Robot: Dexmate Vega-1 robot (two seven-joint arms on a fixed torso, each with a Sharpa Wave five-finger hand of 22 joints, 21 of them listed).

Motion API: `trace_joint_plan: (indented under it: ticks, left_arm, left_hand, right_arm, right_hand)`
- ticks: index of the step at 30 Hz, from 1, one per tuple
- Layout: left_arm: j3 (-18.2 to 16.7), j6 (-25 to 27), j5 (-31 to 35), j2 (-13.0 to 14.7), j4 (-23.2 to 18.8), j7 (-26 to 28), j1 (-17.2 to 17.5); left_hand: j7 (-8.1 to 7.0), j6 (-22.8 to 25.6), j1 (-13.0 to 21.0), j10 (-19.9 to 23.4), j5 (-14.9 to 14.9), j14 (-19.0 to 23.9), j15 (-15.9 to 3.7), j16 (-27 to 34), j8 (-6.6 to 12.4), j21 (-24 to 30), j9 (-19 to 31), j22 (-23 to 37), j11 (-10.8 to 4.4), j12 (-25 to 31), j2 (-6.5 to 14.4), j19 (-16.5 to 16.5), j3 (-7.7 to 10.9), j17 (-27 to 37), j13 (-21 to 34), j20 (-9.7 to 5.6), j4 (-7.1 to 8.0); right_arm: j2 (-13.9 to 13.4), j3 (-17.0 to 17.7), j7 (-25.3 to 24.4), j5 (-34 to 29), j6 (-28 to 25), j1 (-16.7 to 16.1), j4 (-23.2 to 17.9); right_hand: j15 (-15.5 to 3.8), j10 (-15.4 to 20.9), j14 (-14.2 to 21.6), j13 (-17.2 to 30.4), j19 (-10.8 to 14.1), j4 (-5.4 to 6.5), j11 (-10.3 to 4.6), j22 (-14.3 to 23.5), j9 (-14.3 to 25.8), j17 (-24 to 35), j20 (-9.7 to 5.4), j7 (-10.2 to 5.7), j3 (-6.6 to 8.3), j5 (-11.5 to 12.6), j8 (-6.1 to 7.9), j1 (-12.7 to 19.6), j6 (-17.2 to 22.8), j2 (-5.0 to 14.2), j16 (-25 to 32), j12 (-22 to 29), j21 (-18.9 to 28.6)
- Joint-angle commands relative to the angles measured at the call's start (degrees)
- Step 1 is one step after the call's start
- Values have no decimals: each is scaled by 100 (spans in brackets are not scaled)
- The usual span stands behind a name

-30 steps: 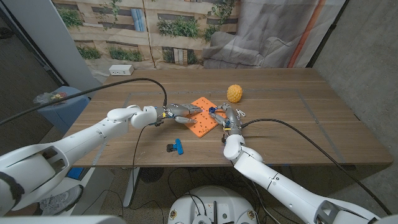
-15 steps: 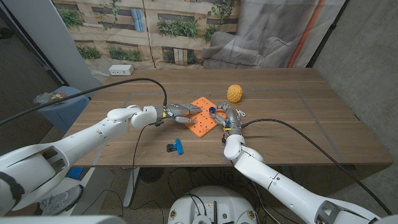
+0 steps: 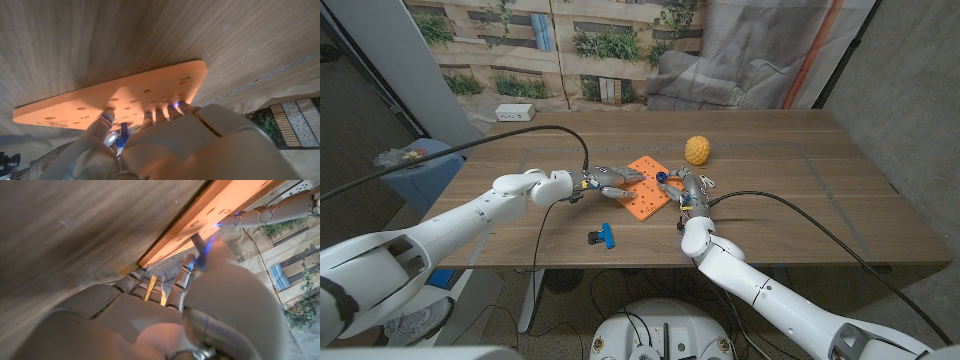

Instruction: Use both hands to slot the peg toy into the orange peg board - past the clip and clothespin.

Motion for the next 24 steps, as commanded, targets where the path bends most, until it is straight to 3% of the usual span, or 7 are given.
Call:
trace_joint_plan:
  ticks: [1,19,24]
  left_arm:
    - [-14,28,-10,31,-69,-171,48]
    - [-44,12,42,69,-132,-111,81]
    - [-53,27,65,74,-159,-88,99]
  left_hand:
    - [-5,302,27,240,6,144,-390,57,44,54,49,48,-43,41,492,76,39,69,37,-780,4]
    - [-9,298,30,244,5,143,-389,56,43,53,49,48,-34,42,497,76,42,68,36,-782,8]
    - [-6,297,29,246,5,144,-392,57,43,52,49,48,-40,43,497,75,43,69,36,-784,13]
  right_arm:
    - [-48,-17,64,8,69,-9,-33]
    - [-193,-25,273,27,180,-40,-168]
    - [-245,-10,352,46,222,-46,-207]
  right_hand:
    - [39,-76,-16,31,14,17,9,35,-14,1,229,-1,-39,-22,-51,16,-104,-76,-23,-16,17]
    - [177,-454,-295,42,-270,73,153,38,-126,19,339,2,-62,-37,-346,-114,-700,-114,-143,-40,1]
    - [244,-620,-401,46,-362,102,191,38,-187,27,365,3,-82,-40,-483,-218,-950,-124,-184,-44,7]
